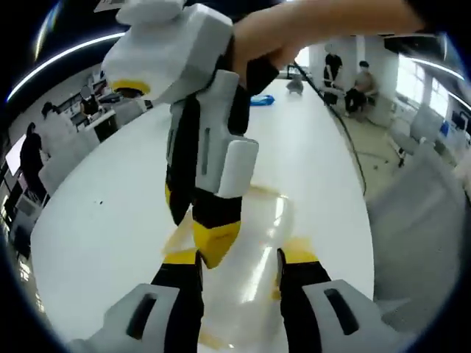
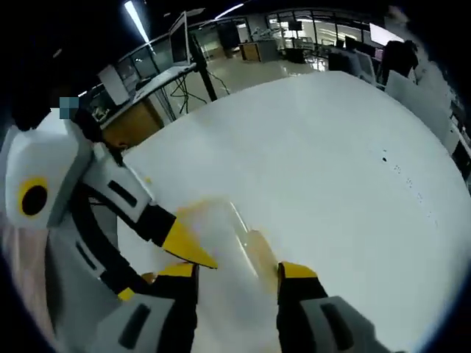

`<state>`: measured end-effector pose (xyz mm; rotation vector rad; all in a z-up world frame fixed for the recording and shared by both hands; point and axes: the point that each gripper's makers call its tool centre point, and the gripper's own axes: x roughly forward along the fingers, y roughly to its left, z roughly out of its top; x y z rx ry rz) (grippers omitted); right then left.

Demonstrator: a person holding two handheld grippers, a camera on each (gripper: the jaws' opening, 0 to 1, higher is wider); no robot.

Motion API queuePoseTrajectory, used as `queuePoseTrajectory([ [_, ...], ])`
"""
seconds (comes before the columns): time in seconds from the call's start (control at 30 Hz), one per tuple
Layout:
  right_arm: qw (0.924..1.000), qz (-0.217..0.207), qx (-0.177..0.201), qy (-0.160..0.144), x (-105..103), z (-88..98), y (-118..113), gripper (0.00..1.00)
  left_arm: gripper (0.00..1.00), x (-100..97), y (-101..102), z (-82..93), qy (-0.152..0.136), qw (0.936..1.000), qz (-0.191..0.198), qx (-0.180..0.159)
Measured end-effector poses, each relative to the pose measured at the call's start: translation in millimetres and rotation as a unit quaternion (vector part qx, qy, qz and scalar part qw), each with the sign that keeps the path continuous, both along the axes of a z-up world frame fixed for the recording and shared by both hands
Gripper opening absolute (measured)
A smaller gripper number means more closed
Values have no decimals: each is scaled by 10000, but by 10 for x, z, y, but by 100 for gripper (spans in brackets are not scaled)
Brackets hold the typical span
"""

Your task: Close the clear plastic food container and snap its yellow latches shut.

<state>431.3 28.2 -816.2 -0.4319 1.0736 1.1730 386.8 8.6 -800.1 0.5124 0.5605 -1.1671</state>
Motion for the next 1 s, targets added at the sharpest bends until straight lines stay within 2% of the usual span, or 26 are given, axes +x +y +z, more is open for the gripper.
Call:
queuePoseTrajectory([
  [0.07, 9995, 259, -127, 112, -39, -24, -7, 40, 41, -40, -15, -3, 142, 9998, -163, -55],
  [0.1, 9991, 343, -192, 130, -47, -36, -12, 40, 46, -48, -17, -3, 250, 9995, -151, -122],
  [0.13, 9981, 521, -301, 164, -66, -54, -26, 41, 51, -88, -18, -5, 493, 9984, -182, -210],
  [0.17, 9983, 502, -229, 207, -77, -43, 9, 41, 57, -86, -9, -10, 527, 9982, -177, -222],
  [0.2, 9979, 555, -248, 217, -77, -43, 15, 41, 62, -63, 7, -16, 433, 9987, -187, -173],
  [0.23, 9977, 583, -264, 237, -74, -39, 24, 40, 63, -74, 29, -37, 371, 9989, -292, -43],
  [0.3, 9964, 728, -298, 301, -100, -37, 32, 38, 61, -118, 36, -59, 413, 9985, -350, 8],
  [0.37, 9960, 782, -320, 294, -98, -39, 35, 37, 60, -170, 12, -50, 561, 9978, -331, -103],
  [0.4, 9956, 813, -332, 320, -101, -38, 35, 37, 60, -173, 5, -42, 547, 9979, -334, -122],
  [0.43, 9953, 843, -343, 336, -108, -38, 37, 37, 60, -187, -7, -51, 506, 9981, -346, -95],
  [0.5, 9948, 876, -366, 364, -108, -41, 37, 37, 59, -169, 10, -86, 191, 9984, -498, 187],
  [0.63, 9938, 943, -422, 399, -114, -49, 40, 37, 54, -124, 22, -118, -217, 9974, -520, 453],
  [0.67, 9935, 973, -433, 394, -114, -50, 43, 37, 54, -158, 9, -127, -162, 9975, -534, 444],
  [0.9, 9923, 1044, -515, 431, -121, -70, 39, 35, 53, -146, 22, -172, -418, 9974, -426, 395],
  [1.0, 9916, 1052, -489, 575, -123, -84, 35, 34, 52, -145, 26, -188, -507, 9976, -353, 305],
])
